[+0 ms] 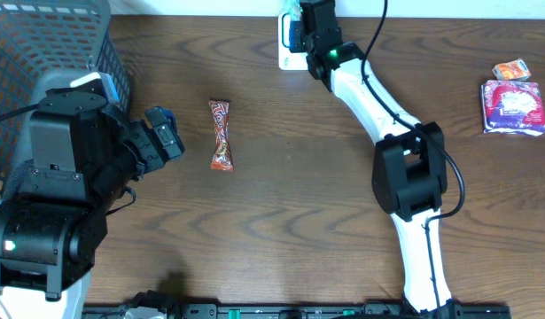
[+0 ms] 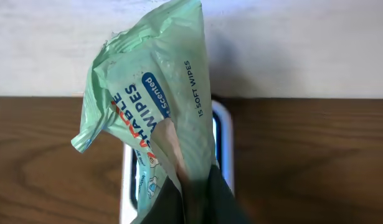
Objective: Scan the item barcode
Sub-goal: 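Carry the green wipes pack right and place it by the purple pack, then reach the right gripper to the orange candy bar and grasp it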
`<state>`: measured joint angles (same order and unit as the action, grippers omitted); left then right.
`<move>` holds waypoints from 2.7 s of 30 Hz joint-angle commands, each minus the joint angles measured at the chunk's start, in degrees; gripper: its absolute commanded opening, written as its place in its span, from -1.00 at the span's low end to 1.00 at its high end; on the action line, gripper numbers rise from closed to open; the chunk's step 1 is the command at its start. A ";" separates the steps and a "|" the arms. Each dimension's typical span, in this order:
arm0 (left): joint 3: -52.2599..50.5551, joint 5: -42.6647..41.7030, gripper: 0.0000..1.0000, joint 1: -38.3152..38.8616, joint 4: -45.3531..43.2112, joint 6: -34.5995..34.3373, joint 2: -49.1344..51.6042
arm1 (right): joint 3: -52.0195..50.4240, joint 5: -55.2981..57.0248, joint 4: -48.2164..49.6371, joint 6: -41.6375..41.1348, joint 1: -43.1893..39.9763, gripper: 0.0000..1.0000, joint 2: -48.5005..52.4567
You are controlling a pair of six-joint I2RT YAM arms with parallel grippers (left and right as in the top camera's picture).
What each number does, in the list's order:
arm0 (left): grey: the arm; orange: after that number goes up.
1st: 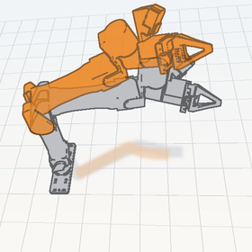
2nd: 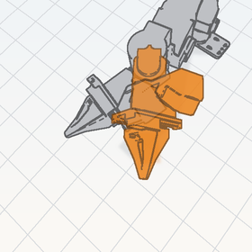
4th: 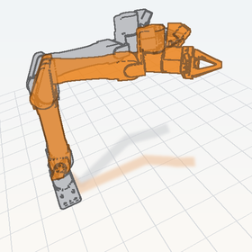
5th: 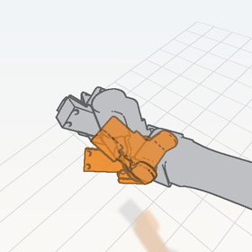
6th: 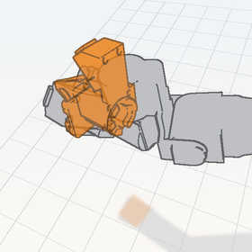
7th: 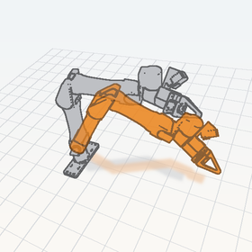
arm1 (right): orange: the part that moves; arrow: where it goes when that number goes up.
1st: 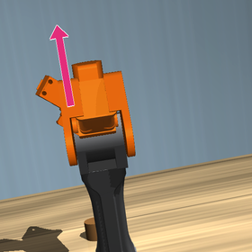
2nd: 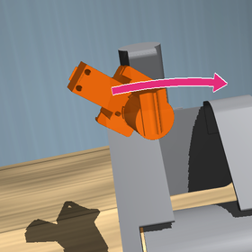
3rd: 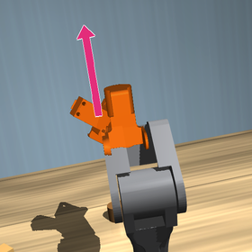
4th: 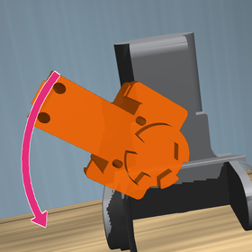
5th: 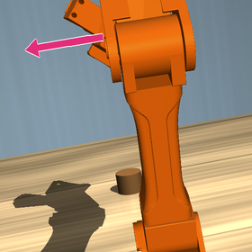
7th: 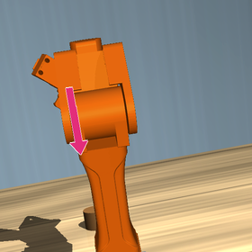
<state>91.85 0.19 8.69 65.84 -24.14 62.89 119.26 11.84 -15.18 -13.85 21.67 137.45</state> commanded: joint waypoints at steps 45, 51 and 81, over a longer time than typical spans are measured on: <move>0.11 0.33 0.96 -0.11 0.13 0.50 -0.04 | -27.04 -4.92 -31.36 -29.57 -53.57 -0.97 -13.31; 0.11 0.33 0.95 -0.11 0.13 0.50 -0.04 | -29.86 -8.17 -21.86 -30.91 -53.81 -0.49 -13.31; 0.11 0.33 0.96 -0.11 0.13 0.50 -0.04 | -2.34 -39.21 -50.18 -9.29 -41.72 0.15 -13.46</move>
<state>91.85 0.19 8.69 65.87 -24.14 62.89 116.55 -19.44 -65.30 -30.02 -25.28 123.37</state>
